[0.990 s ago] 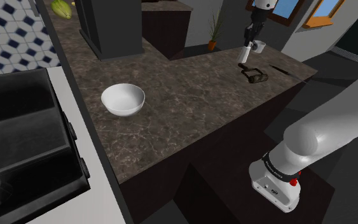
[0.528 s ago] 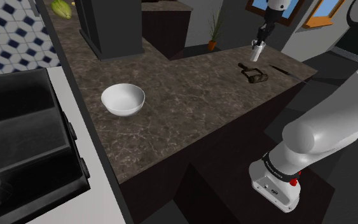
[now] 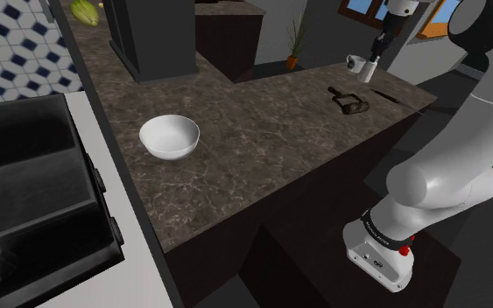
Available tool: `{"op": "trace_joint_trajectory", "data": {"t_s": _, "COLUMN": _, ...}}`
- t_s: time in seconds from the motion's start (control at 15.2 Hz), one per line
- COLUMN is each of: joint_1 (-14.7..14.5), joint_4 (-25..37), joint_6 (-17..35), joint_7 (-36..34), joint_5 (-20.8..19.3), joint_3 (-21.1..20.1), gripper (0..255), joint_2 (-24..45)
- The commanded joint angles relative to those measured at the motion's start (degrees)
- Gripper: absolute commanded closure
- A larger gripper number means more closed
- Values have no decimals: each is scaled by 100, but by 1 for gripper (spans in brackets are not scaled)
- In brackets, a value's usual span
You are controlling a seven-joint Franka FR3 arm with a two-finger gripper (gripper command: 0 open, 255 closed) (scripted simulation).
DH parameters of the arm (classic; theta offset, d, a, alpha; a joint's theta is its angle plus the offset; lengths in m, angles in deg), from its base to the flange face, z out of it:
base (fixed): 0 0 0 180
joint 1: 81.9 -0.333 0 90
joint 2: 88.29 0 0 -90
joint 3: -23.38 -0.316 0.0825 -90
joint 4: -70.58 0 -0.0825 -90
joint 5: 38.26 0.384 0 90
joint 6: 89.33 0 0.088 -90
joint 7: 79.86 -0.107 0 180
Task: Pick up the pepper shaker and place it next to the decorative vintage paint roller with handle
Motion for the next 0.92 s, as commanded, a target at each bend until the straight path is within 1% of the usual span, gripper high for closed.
{"op": "trace_joint_trajectory", "data": {"t_s": 0.0, "joint_1": 191, "joint_4": 393, "joint_6": -109, "joint_7": 285, "joint_5": 124, "joint_3": 85, "gripper": 255, "joint_2": 284}}
{"op": "trace_joint_trajectory", "data": {"t_s": 0.2, "joint_1": 520, "joint_4": 1094, "joint_6": -301, "joint_7": 675, "joint_5": 344, "joint_3": 176, "gripper": 255, "joint_2": 803}}
{"op": "trace_joint_trajectory", "data": {"t_s": 0.4, "joint_1": 910, "joint_4": 1970, "joint_6": -580, "joint_7": 1029, "joint_5": 583, "joint_3": 223, "gripper": 255, "joint_2": 1411}}
{"op": "trace_joint_trajectory", "data": {"t_s": 0.53, "joint_1": 1215, "joint_4": 2709, "joint_6": -841, "joint_7": 1236, "joint_5": 752, "joint_3": 227, "gripper": 255, "joint_2": 1893}}
{"op": "trace_joint_trajectory", "data": {"t_s": 0.59, "joint_1": 1388, "joint_4": 3157, "joint_6": -1008, "joint_7": 1328, "joint_5": 840, "joint_3": 218, "gripper": 255, "joint_2": 2172}}
{"op": "trace_joint_trajectory", "data": {"t_s": 0.66, "joint_1": 1604, "joint_4": 3758, "joint_6": -1241, "joint_7": 1417, "joint_5": 945, "joint_3": 200, "gripper": 255, "joint_2": 2535}}
{"op": "trace_joint_trajectory", "data": {"t_s": 0.86, "joint_1": 1522, "joint_4": 3279, "joint_6": -908, "joint_7": 1419, "joint_5": 904, "joint_3": 203, "gripper": 255, "joint_2": 2394}}
